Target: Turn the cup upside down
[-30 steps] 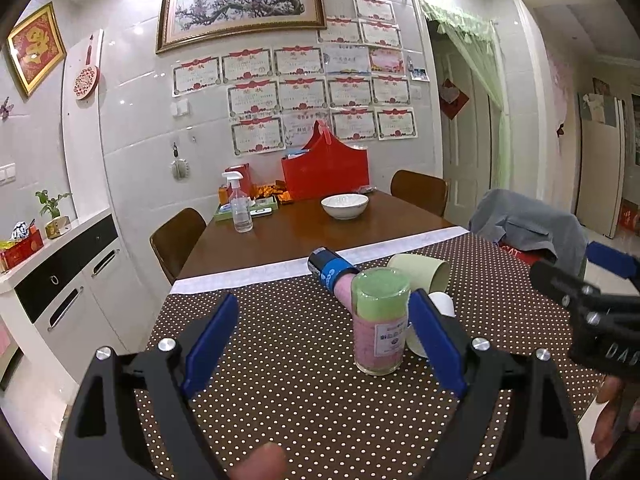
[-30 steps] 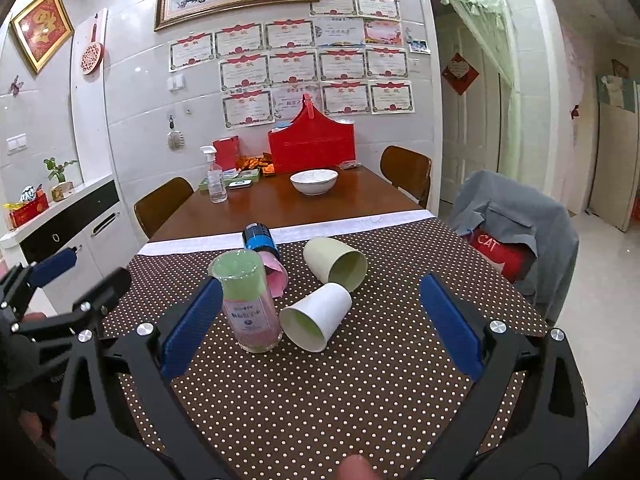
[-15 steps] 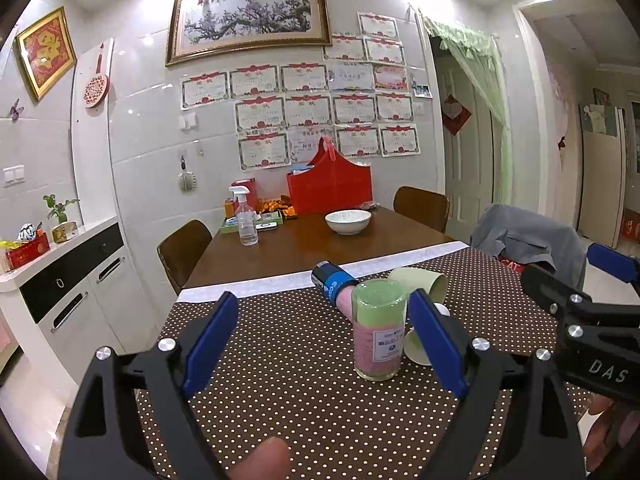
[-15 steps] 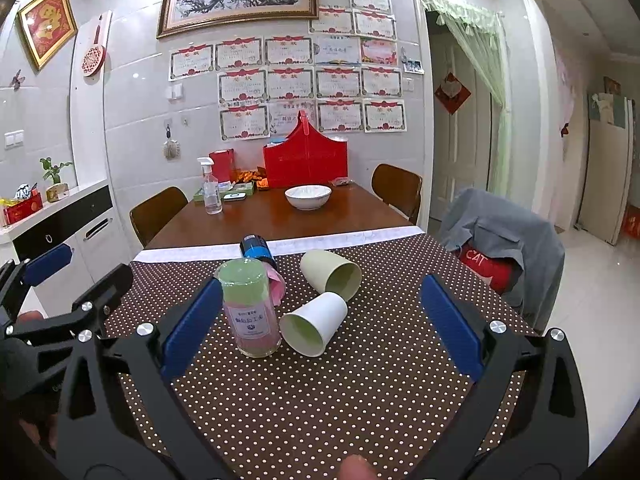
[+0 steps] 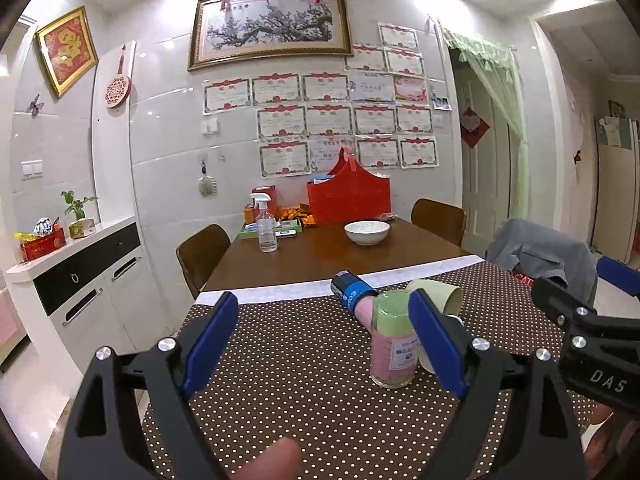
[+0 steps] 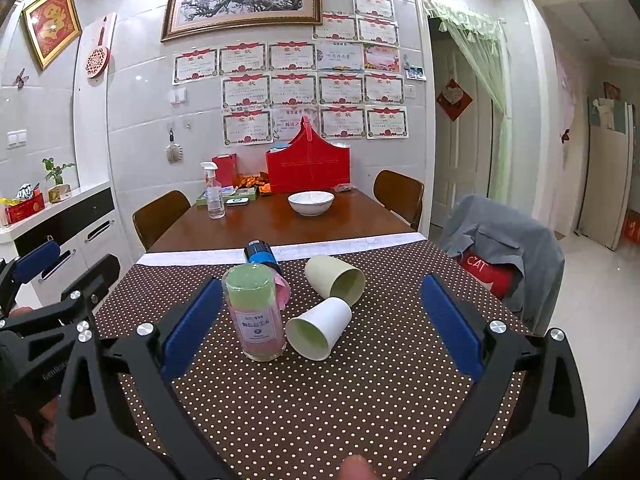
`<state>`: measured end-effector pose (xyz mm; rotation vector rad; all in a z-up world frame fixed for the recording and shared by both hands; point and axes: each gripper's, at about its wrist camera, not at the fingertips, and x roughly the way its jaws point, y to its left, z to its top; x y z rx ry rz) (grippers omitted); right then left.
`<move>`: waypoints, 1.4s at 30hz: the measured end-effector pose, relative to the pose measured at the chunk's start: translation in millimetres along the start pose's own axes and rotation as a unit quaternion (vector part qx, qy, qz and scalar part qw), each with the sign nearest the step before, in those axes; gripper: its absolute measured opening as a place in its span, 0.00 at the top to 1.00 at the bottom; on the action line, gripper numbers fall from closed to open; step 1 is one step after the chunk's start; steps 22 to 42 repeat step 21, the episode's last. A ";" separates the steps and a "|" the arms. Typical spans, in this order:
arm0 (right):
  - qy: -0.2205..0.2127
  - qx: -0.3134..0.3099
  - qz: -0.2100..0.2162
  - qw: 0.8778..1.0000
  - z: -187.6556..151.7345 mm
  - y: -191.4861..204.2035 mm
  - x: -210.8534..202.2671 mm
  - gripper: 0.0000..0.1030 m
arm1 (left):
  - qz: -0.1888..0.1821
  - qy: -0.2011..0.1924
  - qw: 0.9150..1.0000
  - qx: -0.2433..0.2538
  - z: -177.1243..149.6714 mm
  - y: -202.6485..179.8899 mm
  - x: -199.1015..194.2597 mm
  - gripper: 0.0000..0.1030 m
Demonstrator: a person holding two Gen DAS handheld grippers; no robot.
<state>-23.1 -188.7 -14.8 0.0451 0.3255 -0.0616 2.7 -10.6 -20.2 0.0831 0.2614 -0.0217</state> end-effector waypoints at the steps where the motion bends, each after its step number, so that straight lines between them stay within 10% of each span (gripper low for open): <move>1: 0.000 0.000 0.000 1.000 0.0 -0.5 0.1 0.06 | 0.000 -0.001 1.000 -0.003 0.3 1.3 0.1 0.17; 42: 0.005 0.004 -0.002 1.000 -1.6 -2.9 5.0 0.06 | -0.016 -0.008 1.000 0.003 -0.2 -4.5 0.8 0.09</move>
